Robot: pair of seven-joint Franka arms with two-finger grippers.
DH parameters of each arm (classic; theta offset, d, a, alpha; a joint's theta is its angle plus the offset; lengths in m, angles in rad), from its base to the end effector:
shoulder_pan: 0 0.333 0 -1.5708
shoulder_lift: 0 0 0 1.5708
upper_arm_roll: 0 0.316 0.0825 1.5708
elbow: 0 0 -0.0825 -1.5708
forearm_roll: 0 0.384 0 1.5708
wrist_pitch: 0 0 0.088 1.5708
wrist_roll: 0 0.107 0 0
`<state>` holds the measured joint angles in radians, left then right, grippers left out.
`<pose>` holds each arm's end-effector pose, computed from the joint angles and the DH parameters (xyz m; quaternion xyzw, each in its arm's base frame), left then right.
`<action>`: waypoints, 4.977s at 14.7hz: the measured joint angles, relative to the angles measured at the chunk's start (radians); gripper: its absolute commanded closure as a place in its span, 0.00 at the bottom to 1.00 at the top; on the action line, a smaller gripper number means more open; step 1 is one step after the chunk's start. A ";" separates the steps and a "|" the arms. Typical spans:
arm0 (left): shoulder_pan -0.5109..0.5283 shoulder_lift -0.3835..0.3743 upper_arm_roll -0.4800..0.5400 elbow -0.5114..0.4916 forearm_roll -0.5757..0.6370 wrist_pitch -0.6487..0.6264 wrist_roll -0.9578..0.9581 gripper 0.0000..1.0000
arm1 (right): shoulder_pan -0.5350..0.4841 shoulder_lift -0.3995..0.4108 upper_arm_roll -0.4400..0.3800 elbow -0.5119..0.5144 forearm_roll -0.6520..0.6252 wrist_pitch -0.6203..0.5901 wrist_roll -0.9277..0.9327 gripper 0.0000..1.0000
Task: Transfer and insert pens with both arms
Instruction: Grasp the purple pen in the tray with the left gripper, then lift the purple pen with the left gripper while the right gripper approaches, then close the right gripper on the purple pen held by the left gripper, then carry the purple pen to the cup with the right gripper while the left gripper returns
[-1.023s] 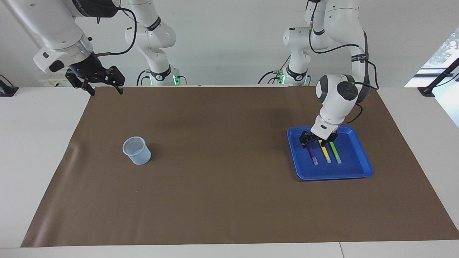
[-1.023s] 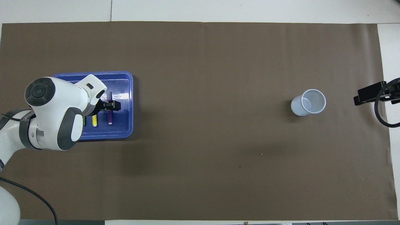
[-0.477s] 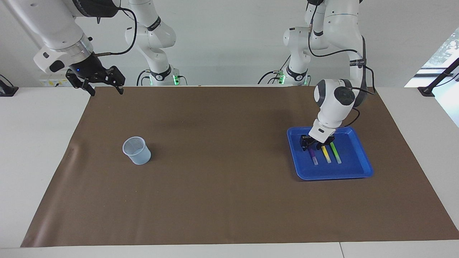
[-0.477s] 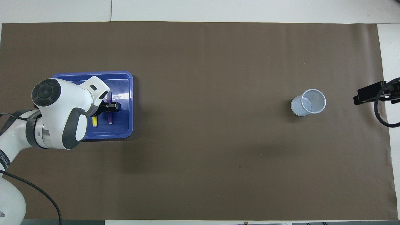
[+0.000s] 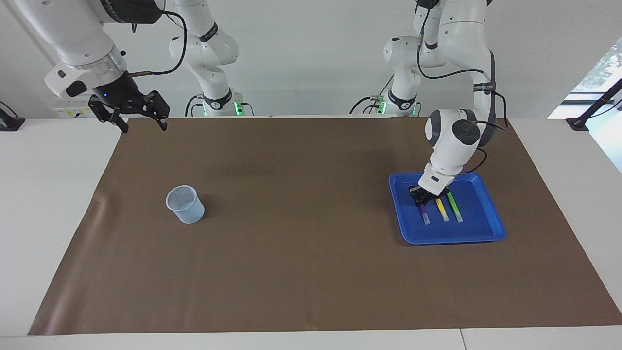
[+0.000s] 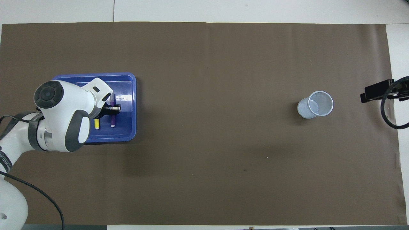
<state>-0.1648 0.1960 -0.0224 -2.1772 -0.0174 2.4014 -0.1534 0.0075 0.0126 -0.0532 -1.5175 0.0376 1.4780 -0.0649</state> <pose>0.5499 -0.1042 0.3037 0.9998 -0.0103 0.0125 0.0104 0.5487 -0.0206 0.6346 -0.9994 -0.0108 0.0250 0.0198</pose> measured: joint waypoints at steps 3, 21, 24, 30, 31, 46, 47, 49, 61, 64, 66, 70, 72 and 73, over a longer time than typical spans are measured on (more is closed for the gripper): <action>0.000 -0.003 0.001 0.007 0.000 -0.002 0.000 1.00 | 0.000 0.000 0.000 0.000 0.000 0.000 0.000 0.00; -0.190 -0.050 -0.015 0.512 -0.304 -0.466 -0.960 1.00 | -0.032 -0.075 0.009 -0.216 0.417 0.120 0.034 0.00; -0.273 -0.036 -0.017 0.518 -0.317 -0.385 -1.174 1.00 | -0.039 -0.136 0.010 -0.360 0.591 0.220 0.082 0.00; -0.382 -0.027 -0.017 0.519 -0.318 -0.255 -1.438 1.00 | -0.001 -0.170 0.019 -0.511 0.913 0.357 0.251 0.00; -0.400 -0.027 -0.017 0.519 -0.318 -0.235 -1.479 1.00 | 0.019 -0.166 0.020 -0.538 0.985 0.408 0.252 0.00; -0.527 0.008 -0.016 0.514 -0.318 -0.021 -1.692 1.00 | 0.191 -0.111 0.030 -0.567 1.126 0.621 0.304 0.40; -0.527 0.008 -0.016 0.514 -0.318 -0.020 -1.692 1.00 | 0.193 -0.111 0.030 -0.566 1.126 0.621 0.304 0.43; -0.528 0.009 -0.016 0.514 -0.318 -0.020 -1.693 1.00 | 0.194 -0.111 0.030 -0.566 1.126 0.622 0.304 0.48; -0.544 0.009 -0.014 0.515 -0.318 -0.018 -1.695 1.00 | 0.222 -0.106 0.029 -0.567 1.125 0.651 0.303 0.99; -0.545 0.009 -0.009 0.516 -0.319 -0.014 -1.697 1.00 | 0.222 -0.104 0.027 -0.570 1.126 0.650 0.303 1.00; -0.546 0.009 -0.009 0.515 -0.319 -0.012 -1.701 1.00 | 0.222 -0.104 0.027 -0.570 1.126 0.651 0.303 1.00; -0.546 0.009 -0.009 0.515 -0.319 -0.012 -1.701 1.00 | 0.222 -0.104 0.027 -0.569 1.126 0.651 0.303 1.00; -0.546 0.009 -0.009 0.516 -0.319 -0.012 -1.701 1.00 | 0.222 -0.104 0.027 -0.568 1.125 0.651 0.303 1.00; -0.546 0.009 -0.009 0.516 -0.319 -0.012 -1.701 0.33 | 0.222 -0.104 0.028 -0.567 1.123 0.650 0.303 1.00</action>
<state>-0.7106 0.2051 -0.0311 -1.6607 -0.3365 2.3892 -1.8543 0.2294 -0.0916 -0.0257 -2.0845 1.1606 2.1284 0.2383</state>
